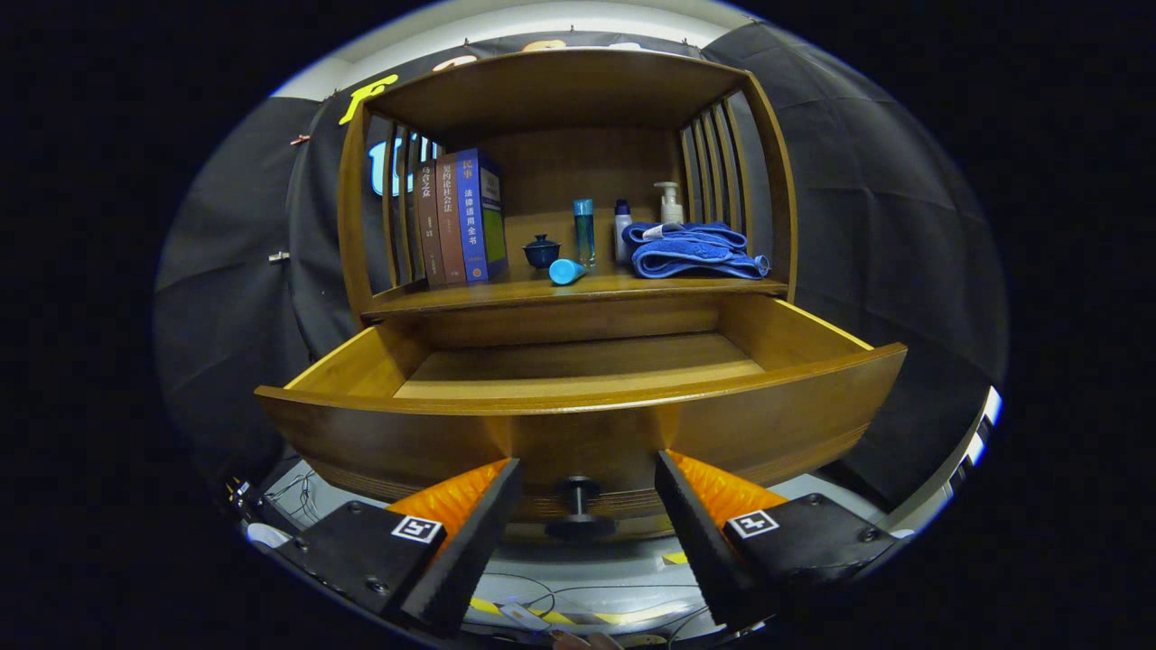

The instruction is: Pull open the drawer, take out the items inside it, and place them on the countertop above the cabinet.

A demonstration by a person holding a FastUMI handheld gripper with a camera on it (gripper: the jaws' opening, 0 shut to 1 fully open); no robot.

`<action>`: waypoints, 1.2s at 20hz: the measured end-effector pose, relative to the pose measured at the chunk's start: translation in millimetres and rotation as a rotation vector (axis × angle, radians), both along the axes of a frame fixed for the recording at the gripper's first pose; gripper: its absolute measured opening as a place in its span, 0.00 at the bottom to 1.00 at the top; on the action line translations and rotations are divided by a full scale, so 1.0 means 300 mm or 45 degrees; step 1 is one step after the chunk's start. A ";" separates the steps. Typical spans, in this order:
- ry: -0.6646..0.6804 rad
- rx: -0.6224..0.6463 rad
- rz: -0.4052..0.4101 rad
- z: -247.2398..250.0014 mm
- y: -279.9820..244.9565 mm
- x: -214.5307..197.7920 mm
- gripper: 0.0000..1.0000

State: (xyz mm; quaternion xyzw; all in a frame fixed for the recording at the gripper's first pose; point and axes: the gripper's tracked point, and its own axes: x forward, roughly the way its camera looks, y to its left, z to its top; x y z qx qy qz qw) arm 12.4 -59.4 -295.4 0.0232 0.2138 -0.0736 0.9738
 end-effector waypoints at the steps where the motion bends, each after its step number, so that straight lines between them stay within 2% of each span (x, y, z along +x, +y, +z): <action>1: 0.003 0.003 -0.002 0.000 0.000 0.023 0.99; 14: 0.020 0.060 -0.007 -0.051 -0.016 0.346 0.99; 24: 0.047 0.060 0.003 -0.095 -0.020 0.441 0.99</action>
